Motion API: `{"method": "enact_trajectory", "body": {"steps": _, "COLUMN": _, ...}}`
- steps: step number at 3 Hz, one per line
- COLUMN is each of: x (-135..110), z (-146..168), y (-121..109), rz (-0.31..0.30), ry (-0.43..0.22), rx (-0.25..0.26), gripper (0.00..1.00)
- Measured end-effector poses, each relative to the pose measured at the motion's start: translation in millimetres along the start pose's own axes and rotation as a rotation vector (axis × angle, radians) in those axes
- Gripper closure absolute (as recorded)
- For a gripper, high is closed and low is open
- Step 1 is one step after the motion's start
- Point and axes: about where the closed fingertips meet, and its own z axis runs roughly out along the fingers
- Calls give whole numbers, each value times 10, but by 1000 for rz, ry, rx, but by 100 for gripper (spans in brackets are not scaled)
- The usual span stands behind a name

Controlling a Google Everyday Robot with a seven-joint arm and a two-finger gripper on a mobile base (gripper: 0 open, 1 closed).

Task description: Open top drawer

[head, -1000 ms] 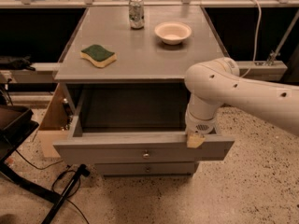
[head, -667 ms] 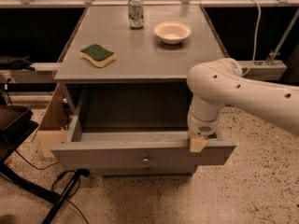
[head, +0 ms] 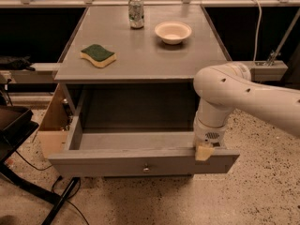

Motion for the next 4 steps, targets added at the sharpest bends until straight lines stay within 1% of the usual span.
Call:
{"method": "enact_trajectory", "body": {"steps": 1, "x": 0, "z": 0, "y": 0, "rz": 0, "ry": 0, "rx": 0, "gripper": 74}}
{"method": "enact_trajectory", "body": {"steps": 2, "x": 0, "z": 0, "y": 0, "rz": 0, "ry": 0, "rx": 0, "gripper": 43}}
{"method": "enact_trajectory", "body": {"steps": 3, "x": 0, "z": 0, "y": 0, "rz": 0, "ry": 0, "rx": 0, "gripper": 20}}
{"method": "enact_trajectory", "body": {"steps": 4, "x": 0, "z": 1, "y": 1, "rz": 0, "ry": 0, "rx": 0, "gripper": 0}}
